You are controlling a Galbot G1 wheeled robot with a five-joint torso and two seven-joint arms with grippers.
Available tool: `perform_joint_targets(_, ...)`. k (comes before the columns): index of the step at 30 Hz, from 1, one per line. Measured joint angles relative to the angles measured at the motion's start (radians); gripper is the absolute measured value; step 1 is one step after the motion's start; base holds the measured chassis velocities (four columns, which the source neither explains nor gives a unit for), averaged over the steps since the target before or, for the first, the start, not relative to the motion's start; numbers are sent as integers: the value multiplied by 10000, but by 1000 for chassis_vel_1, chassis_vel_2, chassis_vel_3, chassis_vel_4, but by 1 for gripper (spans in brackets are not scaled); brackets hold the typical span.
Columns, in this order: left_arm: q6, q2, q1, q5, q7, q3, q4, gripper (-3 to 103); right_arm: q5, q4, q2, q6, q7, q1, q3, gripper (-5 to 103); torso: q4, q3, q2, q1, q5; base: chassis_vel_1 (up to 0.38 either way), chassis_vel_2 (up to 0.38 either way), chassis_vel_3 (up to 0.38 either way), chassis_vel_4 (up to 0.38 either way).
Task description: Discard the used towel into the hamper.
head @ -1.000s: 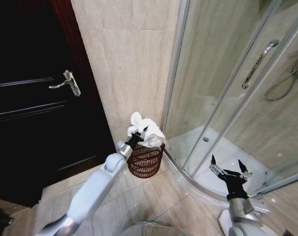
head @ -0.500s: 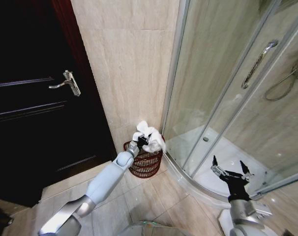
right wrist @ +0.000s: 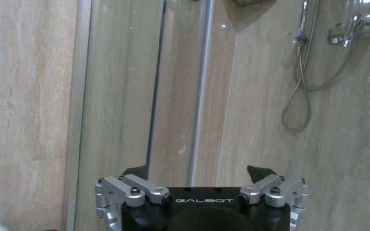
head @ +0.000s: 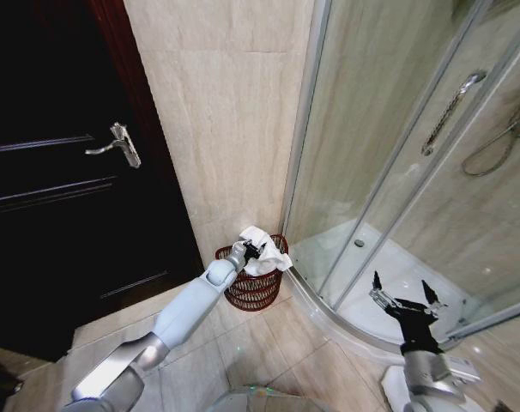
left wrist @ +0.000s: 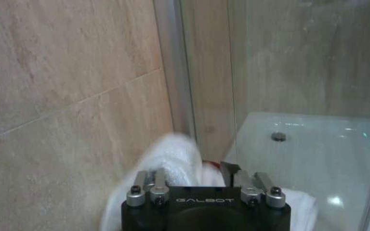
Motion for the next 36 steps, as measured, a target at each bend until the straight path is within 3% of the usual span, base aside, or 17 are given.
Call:
perform_joint_targets(2, 33, 55, 12, -22, 9, -9, -80, 59, 1, 24, -1, 0, 7, -2, -21, 100, 1, 0, 0, 0, 0, 0, 0, 0, 0)
perform_joint_targets(4, 37, 65, 18, -31, 10, -16, -94, 59, -2, 28, 0, 0, 7, -3, -32, 100, 1, 0, 0, 0, 0, 0, 0, 0, 0)
perform_joint_targets(8, 48, 143, 137, -184, 4, -161, -204, 81, -58, 60, -1, -34, 8, 41, -128, 100, 1, 0, 0, 0, -1, 0, 0, 0, 0)
perform_joint_targets(10, 41, 154, 165, -200, 3, -191, -240, 81, -65, 70, -1, -43, 8, 45, -138, 100, 1, 0, 0, 0, -1, 0, 0, 0, 0)
perform_joint_targets(12, -168, 232, 429, -404, -38, -450, -692, 91, -80, 132, -1, -95, 8, 55, -161, 100, -2, 1, 0, 1, -2, 0, 0, 0, 0)
perform_joint_targets(17, -542, 484, 1216, -805, -295, -1071, -2070, 100, -57, 237, -2, -255, 19, 110, -174, 100, -3, 0, 1, 1, -3, 0, 0, 0, 0)
perform_joint_targets(19, -561, 838, 2227, -946, -583, -1875, -3540, 100, 9, 297, -2, -398, 38, 195, -218, 100, 3, 1, 1, 2, -3, 0, 0, 0, 0)
perform_joint_targets(21, -655, 932, 2765, -866, -712, -2325, -4186, 100, 67, 323, -2, -467, 43, 232, -259, 100, 6, -1, 3, 0, 0, 0, 0, 0, 0)
perform_joint_targets(23, -1161, 867, 3880, -651, -1204, -3138, -5101, 100, 235, 369, -5, -619, 44, 257, -355, 100, 2, 1, 3, 1, -6, 0, 0, 0, 0)
perform_joint_targets(25, -1265, 806, 4194, -600, -1320, -3402, -5299, 100, 271, 372, -8, -642, 39, 256, -370, 100, 2, 0, 3, 1, -8, 0, 0, 0, 0)
perform_joint_targets(27, -1499, 304, 5577, -242, -1642, -4743, -6163, 100, 329, 365, -24, -635, -78, 232, -370, 100, 4, 0, 3, 0, -1, 0, 0, 0, 0)
perform_joint_targets(31, -1778, -236, 6724, 538, -1880, -6066, -6702, 100, 402, 346, -97, -586, -179, 196, -289, 100, 2, -1, 3, 0, -3, 0, 0, 0, 0)
perform_joint_targets(33, -2236, -667, 7609, 946, -1952, -7438, -7035, 100, 487, 353, -214, -541, -260, 142, -198, 100, 0, 0, 3, 0, -4, 0, 0, 0, 0)
perform_joint_targets(36, -2383, -808, 8026, 928, -1984, -8037, -7247, 100, 518, 354, -268, -470, -330, 105, -164, 100, 3, 0, 3, 0, -2, 0, 0, 0, 0)
